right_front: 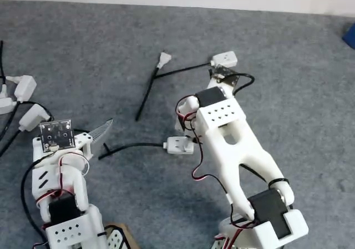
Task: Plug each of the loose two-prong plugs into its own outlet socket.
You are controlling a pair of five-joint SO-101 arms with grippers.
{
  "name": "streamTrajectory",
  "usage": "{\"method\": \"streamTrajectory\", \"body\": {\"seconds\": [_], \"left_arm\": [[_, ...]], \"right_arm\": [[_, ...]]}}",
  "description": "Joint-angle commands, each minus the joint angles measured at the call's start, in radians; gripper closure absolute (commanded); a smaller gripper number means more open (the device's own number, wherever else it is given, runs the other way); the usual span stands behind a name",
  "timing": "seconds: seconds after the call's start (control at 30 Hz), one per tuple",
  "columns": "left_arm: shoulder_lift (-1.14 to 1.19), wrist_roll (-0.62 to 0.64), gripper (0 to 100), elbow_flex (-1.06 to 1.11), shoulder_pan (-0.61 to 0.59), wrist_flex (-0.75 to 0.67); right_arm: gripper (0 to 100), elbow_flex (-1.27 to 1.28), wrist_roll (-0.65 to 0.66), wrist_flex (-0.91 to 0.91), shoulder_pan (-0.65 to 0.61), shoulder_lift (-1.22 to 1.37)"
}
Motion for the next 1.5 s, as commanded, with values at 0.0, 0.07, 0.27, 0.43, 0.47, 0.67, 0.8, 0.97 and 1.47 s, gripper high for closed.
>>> {"method": "streamTrajectory", "body": {"seconds": [0.0,0.07,0.27,0.43,0.47,0.67,0.8,0.97,1.47], "left_arm": [[-0.01,0.006,49,0.013,-0.01,-0.021],[-0.01,0.006,49,0.013,-0.01,-0.021],[-0.01,0.006,49,0.013,-0.007,-0.017],[-0.01,0.006,49,0.013,-0.005,-0.017],[-0.01,0.006,49,0.013,-0.005,-0.017],[-0.01,0.006,49,0.013,-0.004,-0.015],[-0.01,0.006,49,0.013,-0.004,-0.015],[-0.01,0.006,49,0.013,-0.004,-0.015],[-0.007,0.006,49,0.013,-0.005,-0.015]], "right_arm": [[98.8,-0.008,-0.005,-0.007,0.03,-0.004],[98.8,-0.013,-0.003,-0.007,0.047,-0.004],[98.8,-0.07,0.038,-0.001,0.07,-0.004],[98.9,-0.102,0.043,-0.004,0.065,-0.001],[99.0,-0.111,0.046,-0.002,0.065,-0.002],[99.2,-0.156,0.1,-0.004,0.065,-0.002],[99.2,-0.145,0.114,-0.005,0.065,0.004],[99.2,-0.15,0.189,-0.005,0.065,-0.002],[99.3,-0.099,0.351,-0.113,0.005,-0.001]]}}
